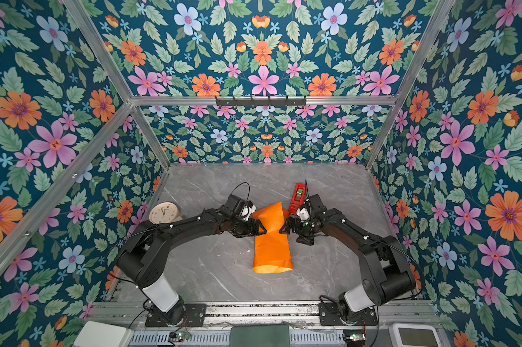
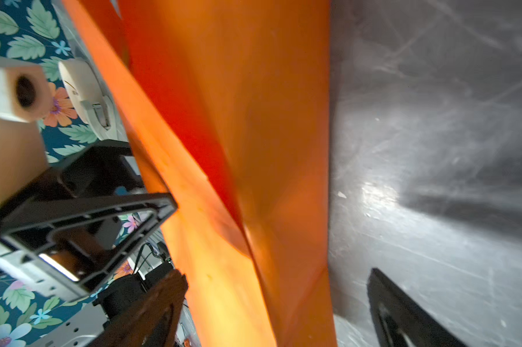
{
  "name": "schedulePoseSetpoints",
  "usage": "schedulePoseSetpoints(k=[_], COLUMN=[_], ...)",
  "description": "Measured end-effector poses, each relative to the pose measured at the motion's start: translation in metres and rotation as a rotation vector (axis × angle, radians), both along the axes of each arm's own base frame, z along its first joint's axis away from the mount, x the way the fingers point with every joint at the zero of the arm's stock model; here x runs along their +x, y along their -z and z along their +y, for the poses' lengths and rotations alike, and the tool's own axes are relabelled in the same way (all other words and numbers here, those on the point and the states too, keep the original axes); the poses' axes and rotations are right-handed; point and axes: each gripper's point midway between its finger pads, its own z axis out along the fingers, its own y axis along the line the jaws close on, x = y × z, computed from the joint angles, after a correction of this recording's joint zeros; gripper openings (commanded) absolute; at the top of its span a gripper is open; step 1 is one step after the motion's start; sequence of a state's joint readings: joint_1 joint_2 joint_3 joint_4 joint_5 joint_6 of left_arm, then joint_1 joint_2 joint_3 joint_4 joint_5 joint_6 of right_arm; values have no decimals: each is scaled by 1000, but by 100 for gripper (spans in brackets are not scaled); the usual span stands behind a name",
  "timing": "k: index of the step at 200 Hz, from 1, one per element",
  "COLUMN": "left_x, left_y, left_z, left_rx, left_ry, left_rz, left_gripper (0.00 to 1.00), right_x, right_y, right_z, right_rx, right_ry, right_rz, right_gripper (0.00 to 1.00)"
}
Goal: Wrap a gift box in wrapping paper
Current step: Smooth out the wrapping paper on the gift box.
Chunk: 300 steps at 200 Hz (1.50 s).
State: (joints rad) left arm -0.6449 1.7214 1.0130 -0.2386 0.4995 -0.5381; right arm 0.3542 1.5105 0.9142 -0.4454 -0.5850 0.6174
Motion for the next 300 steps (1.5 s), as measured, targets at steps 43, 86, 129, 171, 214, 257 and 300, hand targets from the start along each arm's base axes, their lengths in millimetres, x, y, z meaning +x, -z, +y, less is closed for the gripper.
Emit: schedulePoseSetpoints(k=[43,86,129,171,214,257,300], left_x=[1,2,5,8,19,29,34], left_y=[-1,-2,-6,-10,-21,-22,-22], left_z=[0,1,3,5,4,-6,-15], left_rx=[15,22,30,33,3,-22,-46], left_ry=[23,26,-3,-41,-89,-87,-85], left_rz=[-10,-20,-30,-25,-34,-34,-18], left_gripper=[80,81,81,82,82,78,79], right_x=[30,47,35,20,13,12,12], right_y=[-3,23,30,31,31,32,33], right_z=[7,6,8,8,8,9,10], right_rx=[-13,-56,-9,22,34,40,44], right_ry=[25,45,29,23,18,19,16], right_rz=[-24,6,-15,-20,-18,-23,-22], right_gripper=[92,86,80,78,77,76,75])
